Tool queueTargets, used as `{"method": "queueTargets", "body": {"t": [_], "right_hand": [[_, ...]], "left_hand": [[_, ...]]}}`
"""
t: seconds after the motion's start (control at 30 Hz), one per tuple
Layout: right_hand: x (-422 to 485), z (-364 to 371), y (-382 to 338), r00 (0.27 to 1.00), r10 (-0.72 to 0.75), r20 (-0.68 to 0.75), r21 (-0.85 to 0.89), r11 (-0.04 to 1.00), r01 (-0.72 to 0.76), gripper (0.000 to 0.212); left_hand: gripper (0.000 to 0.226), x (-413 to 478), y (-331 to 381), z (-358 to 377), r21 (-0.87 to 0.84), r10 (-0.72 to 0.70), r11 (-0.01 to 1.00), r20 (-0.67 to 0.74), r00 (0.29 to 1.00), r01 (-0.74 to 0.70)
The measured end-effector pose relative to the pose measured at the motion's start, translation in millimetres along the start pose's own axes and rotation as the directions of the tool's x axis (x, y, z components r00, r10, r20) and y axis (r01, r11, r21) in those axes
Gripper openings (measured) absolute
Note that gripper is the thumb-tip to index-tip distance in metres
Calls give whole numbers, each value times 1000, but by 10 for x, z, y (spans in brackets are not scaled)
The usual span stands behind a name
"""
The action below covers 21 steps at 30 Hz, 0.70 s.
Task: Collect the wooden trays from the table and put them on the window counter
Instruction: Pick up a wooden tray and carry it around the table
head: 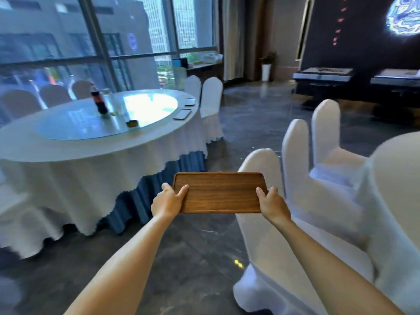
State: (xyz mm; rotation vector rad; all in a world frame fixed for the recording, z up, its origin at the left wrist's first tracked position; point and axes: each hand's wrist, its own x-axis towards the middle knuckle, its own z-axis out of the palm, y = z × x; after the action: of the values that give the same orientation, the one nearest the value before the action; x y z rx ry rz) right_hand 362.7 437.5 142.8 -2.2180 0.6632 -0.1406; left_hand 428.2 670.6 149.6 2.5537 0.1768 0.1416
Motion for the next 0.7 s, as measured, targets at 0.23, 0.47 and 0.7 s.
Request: {"method": "queueTargets", "body": {"t": [0.23,0.47,0.7], "right_hand": [[811,979,-960,991,-95,97,-25,995,98,51],[2163,1933,-1744,974,-160,160,-33,985,168,51],[3586,2470,-2603,972,-166,166,-46,983,175,49]], "left_hand": [[58,1151,-714,-231,-5,-117,993,-65,991,117],[57,2730,-1021,-13,-27,-199,980,-88,976,197],[61,4487,-877,51,-26,-234,972,-89,968,233]]}}
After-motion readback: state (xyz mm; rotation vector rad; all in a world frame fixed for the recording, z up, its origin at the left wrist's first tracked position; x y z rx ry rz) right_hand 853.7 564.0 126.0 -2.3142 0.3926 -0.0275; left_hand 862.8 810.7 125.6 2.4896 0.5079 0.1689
